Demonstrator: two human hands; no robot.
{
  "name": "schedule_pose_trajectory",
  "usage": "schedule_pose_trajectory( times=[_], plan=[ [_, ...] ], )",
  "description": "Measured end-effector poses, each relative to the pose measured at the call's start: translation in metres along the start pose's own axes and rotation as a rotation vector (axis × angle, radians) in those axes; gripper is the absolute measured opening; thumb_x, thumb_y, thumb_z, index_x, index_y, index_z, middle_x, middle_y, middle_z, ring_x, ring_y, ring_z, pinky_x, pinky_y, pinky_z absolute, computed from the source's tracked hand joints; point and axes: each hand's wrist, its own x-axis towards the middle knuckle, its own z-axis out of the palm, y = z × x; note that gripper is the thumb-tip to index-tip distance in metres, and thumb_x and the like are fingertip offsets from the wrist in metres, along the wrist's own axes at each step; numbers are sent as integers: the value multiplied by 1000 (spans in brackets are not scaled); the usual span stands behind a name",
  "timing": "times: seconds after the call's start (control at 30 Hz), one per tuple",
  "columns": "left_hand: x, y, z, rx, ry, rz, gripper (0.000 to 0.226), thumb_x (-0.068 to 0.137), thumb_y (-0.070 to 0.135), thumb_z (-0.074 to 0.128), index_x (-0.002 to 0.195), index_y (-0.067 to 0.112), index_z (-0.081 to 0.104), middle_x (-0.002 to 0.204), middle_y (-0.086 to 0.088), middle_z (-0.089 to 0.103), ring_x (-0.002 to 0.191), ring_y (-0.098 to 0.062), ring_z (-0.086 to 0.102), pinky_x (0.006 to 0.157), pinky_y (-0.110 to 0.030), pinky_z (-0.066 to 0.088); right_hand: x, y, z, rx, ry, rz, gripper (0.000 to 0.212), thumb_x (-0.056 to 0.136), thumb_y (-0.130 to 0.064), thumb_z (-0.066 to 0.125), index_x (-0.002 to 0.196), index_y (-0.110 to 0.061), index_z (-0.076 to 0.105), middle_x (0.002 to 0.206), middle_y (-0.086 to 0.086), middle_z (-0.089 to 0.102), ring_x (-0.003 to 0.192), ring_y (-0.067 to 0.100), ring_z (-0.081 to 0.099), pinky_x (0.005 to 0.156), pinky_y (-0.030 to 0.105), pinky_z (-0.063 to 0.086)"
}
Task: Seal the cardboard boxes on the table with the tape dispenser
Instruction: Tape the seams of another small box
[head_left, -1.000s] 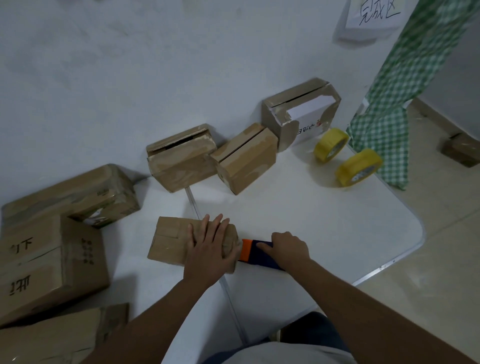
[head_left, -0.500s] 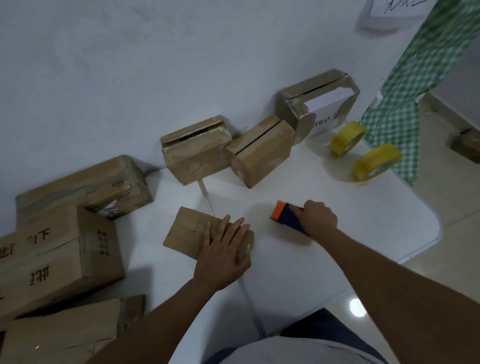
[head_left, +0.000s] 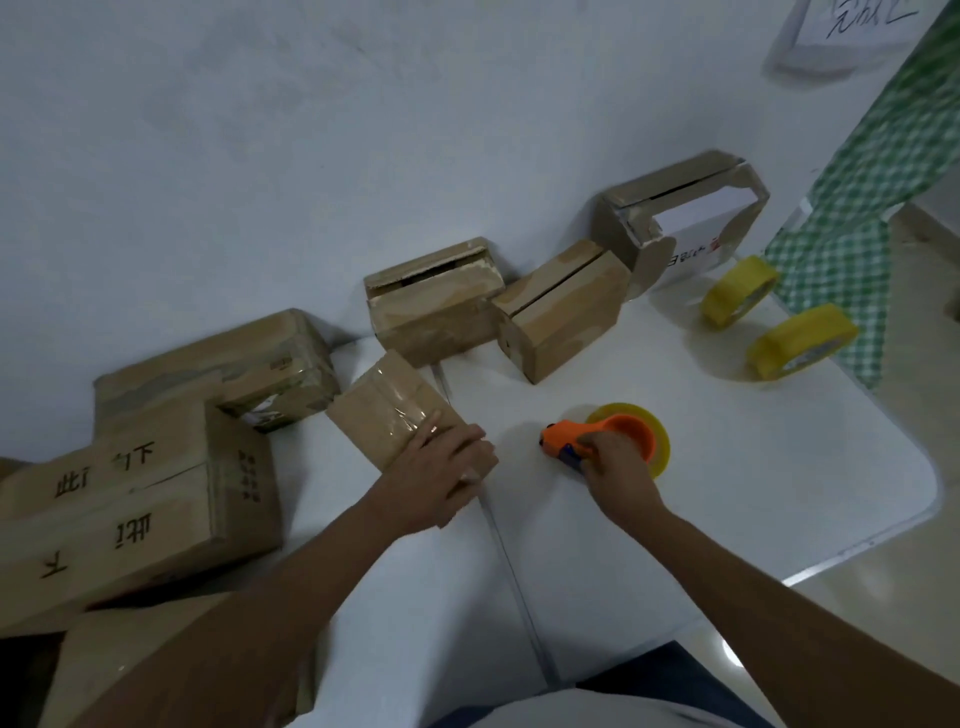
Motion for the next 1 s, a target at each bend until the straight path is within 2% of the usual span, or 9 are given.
schedule_pose_trajectory(
  times=[0.1, 0.2, 0.33, 0.43, 0.53, 0.67, 0.8, 0.9, 1.0],
  plan=[
    [6, -9, -9, -218, 70, -132, 38, 97, 31, 55, 131, 14, 55, 149, 0, 39, 129, -19, 47, 119, -45, 23, -15, -23, 16, 196, -8, -52, 31, 91, 6, 52, 119, -3, 62, 121, 9, 64, 112, 24, 59, 99, 30, 43],
    [0, -12, -9, -407, 169, -294, 34, 98, 30, 56, 129, 14, 55, 150, 3, 32, 124, -17, 46, 104, -35, 40, -18, -48, 26, 273, -138, -38, 39, 93, 8, 46, 126, -10, 58, 125, 2, 58, 110, 17, 57, 95, 24, 45],
    [-20, -16, -2, -351, 96, -412, 39, 100, 26, 54, 135, 10, 52, 142, -8, 42, 126, -23, 46, 110, -35, 37, -16, -71, 38, 308, -241, -10, 40, 94, 9, 40, 123, -10, 60, 121, -1, 60, 112, 13, 58, 97, 26, 47],
    [-31, -16, 4, -149, -17, -335, 48, 105, 31, 43, 150, 16, 36, 149, -6, 40, 135, -22, 41, 118, -39, 26, -12, -84, 46, 340, -236, 27, 40, 91, 11, 36, 106, -10, 67, 109, 1, 66, 101, 12, 61, 89, 22, 48],
    [-37, -16, 9, 11, -128, -356, 52, 107, 37, 25, 157, 26, 14, 161, 4, 19, 150, -12, 14, 122, -46, 7, -6, -94, 55, 366, -247, 67, 42, 81, 16, 35, 80, -15, 64, 92, 6, 66, 92, 21, 61, 87, 36, 52],
    [-37, -9, 11, -31, -149, -450, 50, 107, 40, 19, 157, 36, 13, 161, 13, 15, 151, -5, 2, 119, -51, -9, 3, -110, 80, 419, -352, 159, 31, 76, 15, 37, 70, -12, 50, 80, 10, 56, 82, 27, 53, 87, 49, 49],
    [-41, -17, 10, -56, -151, -435, 50, 107, 40, 20, 156, 37, 13, 161, 12, 15, 151, -5, -1, 119, -52, -10, 10, -110, 104, 398, -424, 202, 25, 81, 15, 35, 79, -8, 44, 91, 17, 54, 88, 28, 50, 80, 45, 46],
    [-45, -20, 8, -76, -130, -391, 50, 107, 40, 20, 156, 39, 12, 161, 12, 17, 151, -6, 0, 119, -53, -8, 2, -100, 110, 141, -666, 121, 27, 92, 7, 37, 113, -2, 52, 119, 21, 55, 106, 31, 53, 84, 31, 39],
    [-49, -23, 7, -108, -118, -323, 50, 106, 41, 20, 156, 38, 16, 160, 10, 21, 151, -5, 2, 118, -53, -10, -9, -89, 110, 44, -578, 89, 35, 95, 4, 39, 128, -1, 50, 130, 20, 53, 105, 27, 54, 82, 27, 41]
  ],
)
